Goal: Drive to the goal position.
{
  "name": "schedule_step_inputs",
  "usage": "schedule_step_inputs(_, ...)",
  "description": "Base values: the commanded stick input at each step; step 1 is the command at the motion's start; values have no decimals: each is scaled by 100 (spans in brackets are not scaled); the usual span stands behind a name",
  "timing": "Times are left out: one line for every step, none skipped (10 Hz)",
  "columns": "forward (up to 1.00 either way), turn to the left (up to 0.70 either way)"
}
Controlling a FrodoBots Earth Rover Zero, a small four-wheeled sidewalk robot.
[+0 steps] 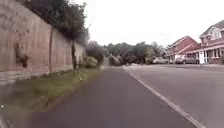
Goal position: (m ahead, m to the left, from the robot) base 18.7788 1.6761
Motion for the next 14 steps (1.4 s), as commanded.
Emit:
schedule_step_inputs(100, 0)
schedule_step_inputs(100, 0)
schedule_step_inputs(100, 0)
schedule_step_inputs(100, 0)
schedule_step_inputs(100, 0)
schedule_step_inputs(100, 0)
schedule_step_inputs(100, 0)
schedule_step_inputs(100, 0)
schedule_step_inputs(100, 0)
schedule_step_inputs(100, 0)
schedule_step_inputs(100, 0)
schedule_step_inputs(100, 0)
schedule_step_inputs(100, 0)
schedule_step_inputs(100, 0)
